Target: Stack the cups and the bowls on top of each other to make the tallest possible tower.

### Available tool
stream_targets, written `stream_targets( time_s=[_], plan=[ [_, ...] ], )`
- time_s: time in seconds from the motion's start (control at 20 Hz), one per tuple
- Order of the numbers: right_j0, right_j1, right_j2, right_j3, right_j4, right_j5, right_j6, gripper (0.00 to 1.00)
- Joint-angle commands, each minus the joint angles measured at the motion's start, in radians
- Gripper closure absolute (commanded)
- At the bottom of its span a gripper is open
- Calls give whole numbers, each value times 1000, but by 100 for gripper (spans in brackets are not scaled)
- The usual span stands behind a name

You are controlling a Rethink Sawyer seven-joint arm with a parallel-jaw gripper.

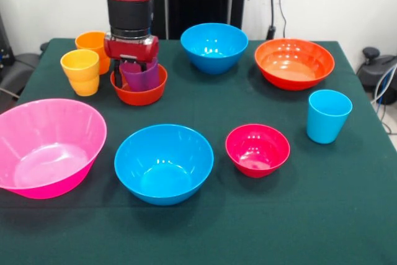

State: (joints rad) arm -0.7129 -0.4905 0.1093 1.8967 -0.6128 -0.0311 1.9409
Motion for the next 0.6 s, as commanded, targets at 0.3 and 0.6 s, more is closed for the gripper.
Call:
stream_targets(
  time_s=[0.3, 0.6],
  plan=[
    [-33, 46, 342, 45, -77, 222, -126, 0],
    [-48, -64, 370, 140, -37, 277, -91, 0]
  ],
)
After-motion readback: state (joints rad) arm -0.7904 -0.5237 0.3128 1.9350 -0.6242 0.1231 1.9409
